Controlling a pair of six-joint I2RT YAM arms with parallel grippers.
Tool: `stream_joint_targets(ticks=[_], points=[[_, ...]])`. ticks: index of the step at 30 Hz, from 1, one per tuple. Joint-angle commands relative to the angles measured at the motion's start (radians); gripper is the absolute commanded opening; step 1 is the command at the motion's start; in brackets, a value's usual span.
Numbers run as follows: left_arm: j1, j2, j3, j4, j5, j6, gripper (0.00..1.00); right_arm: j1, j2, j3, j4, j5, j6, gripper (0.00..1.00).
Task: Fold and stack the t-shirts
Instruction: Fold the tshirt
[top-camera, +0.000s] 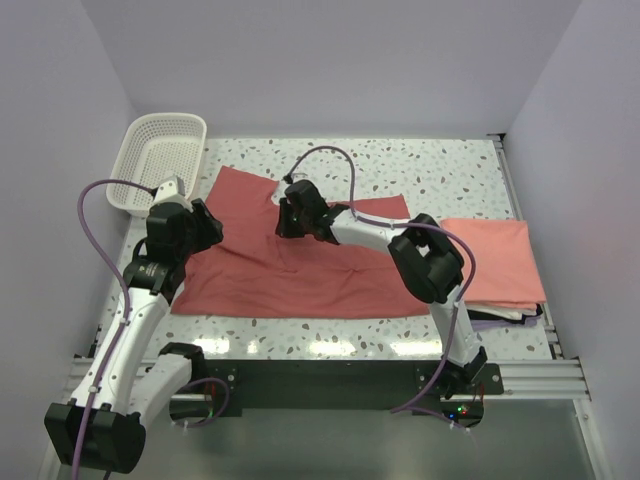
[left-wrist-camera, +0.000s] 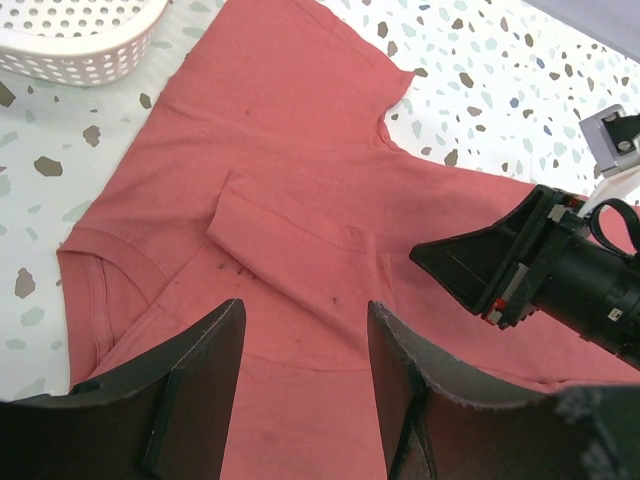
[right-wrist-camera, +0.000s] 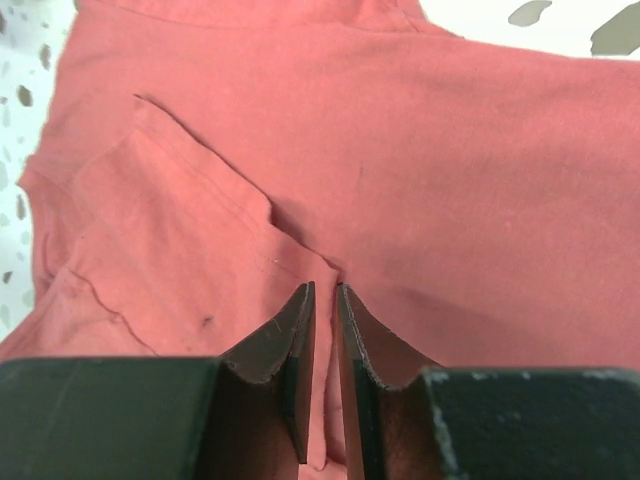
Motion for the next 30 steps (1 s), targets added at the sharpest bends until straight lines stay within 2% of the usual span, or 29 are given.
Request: stream_joint_targets(ticks=[1, 10, 16, 30], points=[[-0.003, 0.004, 0.007, 0.028, 0.005, 0.022, 0.57, 0.006, 0.023, 0.051, -0.024, -0.004, -0.023, 0.19], [-0.003, 0.003, 0.005, 0.026, 0.002, 0.022, 0.57, 0.017, 0.049, 0.071, -0.038, 0.009, -0.049, 0.2], [-0.003, 0.004, 0.007, 0.026, 0.002, 0.024, 0.57, 0.026, 0.059, 0.083, -0.036, 0.004, -0.059, 0.29], [-0.003, 0.004, 0.007, 0.025, 0.001, 0.024, 0.57, 0.039, 0.121, 0.163, -0.11, 0.038, -0.072, 0.28]])
